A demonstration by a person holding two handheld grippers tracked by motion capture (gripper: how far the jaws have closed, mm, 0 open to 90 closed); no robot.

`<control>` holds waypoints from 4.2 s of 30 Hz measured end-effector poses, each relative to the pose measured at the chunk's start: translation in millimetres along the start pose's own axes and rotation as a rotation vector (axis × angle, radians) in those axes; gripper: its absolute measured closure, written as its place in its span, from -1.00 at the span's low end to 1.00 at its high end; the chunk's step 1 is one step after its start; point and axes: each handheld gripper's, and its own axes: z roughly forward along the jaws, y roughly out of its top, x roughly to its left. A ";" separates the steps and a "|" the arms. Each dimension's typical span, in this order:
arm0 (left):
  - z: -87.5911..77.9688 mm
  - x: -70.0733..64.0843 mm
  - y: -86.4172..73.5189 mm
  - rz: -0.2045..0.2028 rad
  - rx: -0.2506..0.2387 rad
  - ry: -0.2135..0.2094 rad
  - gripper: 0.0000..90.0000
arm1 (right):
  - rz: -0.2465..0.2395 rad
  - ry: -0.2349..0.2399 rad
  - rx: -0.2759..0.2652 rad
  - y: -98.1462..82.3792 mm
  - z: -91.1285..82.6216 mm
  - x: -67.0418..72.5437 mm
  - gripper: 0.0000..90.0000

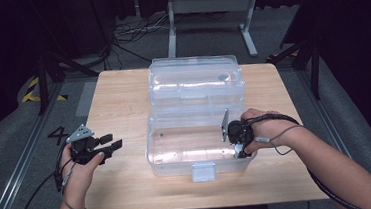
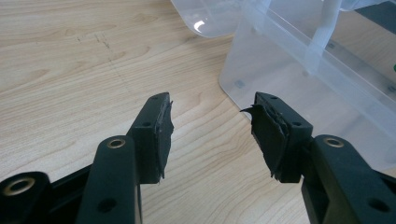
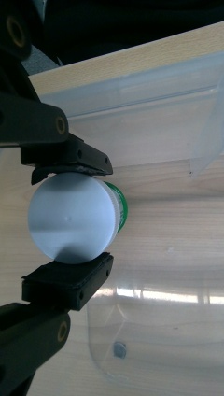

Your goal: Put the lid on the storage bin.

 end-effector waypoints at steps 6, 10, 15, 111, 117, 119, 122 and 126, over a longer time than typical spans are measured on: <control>-0.1 0.2 0.0 0.001 0.000 0.001 0.08 | -0.003 0.004 0.011 1.1 4.3 -0.4 0.12; -0.2 0.1 0.1 0.001 0.000 0.000 0.08 | -0.008 -0.003 0.022 2.5 6.2 -1.1 0.12; -0.5 0.5 -0.1 0.000 -0.001 0.000 0.08 | -0.005 0.006 0.025 3.2 10.7 -1.9 0.12; 19.9 -36.8 39.2 0.098 -0.009 -0.162 0.11 | 0.148 -0.109 -0.414 -30.5 -47.8 18.4 0.19; 18.1 -56.0 47.0 0.130 -0.015 -0.236 0.11 | 0.207 -0.121 -0.540 -39.5 -58.5 15.7 0.23; 18.8 -62.0 48.4 0.142 -0.009 -0.255 0.11 | 0.229 -0.122 -0.565 -41.7 -61.5 14.6 0.24; 20.0 -70.0 50.1 0.159 0.002 -0.282 0.11 | 0.240 -0.130 -0.586 -44.0 -64.0 13.2 0.25; 22.1 -82.1 52.0 0.192 0.027 -0.310 0.10 | 0.262 -0.124 -0.632 -46.8 -67.5 11.3 0.25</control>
